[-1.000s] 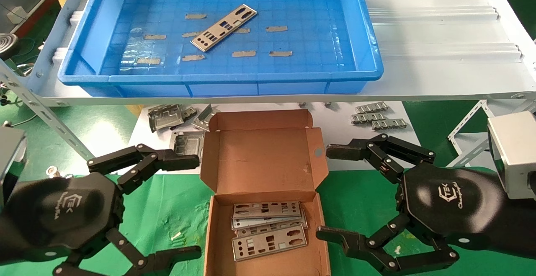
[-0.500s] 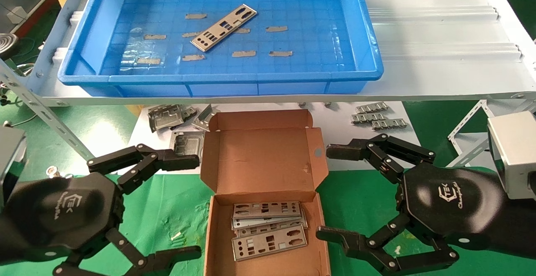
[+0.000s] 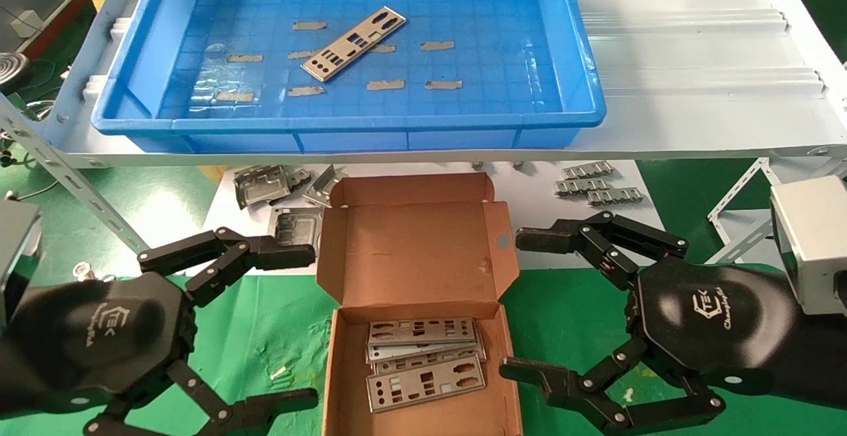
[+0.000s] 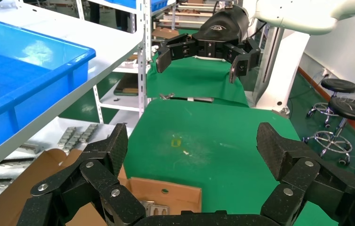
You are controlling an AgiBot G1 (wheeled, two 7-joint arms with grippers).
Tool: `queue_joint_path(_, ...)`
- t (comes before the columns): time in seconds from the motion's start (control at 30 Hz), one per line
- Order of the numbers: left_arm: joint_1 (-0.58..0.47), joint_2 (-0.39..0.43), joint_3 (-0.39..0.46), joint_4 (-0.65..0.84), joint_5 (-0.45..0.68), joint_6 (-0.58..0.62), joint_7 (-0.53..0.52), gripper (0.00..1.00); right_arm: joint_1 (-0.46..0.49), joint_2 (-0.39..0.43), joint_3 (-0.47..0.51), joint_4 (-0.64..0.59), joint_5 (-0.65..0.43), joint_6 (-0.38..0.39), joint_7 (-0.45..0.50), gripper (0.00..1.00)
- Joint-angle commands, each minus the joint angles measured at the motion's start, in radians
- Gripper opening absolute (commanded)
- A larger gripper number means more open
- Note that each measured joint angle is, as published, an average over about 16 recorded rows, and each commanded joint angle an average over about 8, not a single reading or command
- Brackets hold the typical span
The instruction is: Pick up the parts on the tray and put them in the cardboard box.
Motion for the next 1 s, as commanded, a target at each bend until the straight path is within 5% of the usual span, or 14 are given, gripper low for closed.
queue_joint_path(0.03,0.000,0.000,0.000,0.000,0.000,0.000,0.000,1.00,0.000,0.000,0.000,0.000,0.000,0.000,0.000,1.00)
queue_joint_path(1.0,0.000,0.000,0.000,0.000,0.000,0.000,0.000,1.00,0.000,0.000,0.000,0.000,0.000,0.000,0.000,1.00)
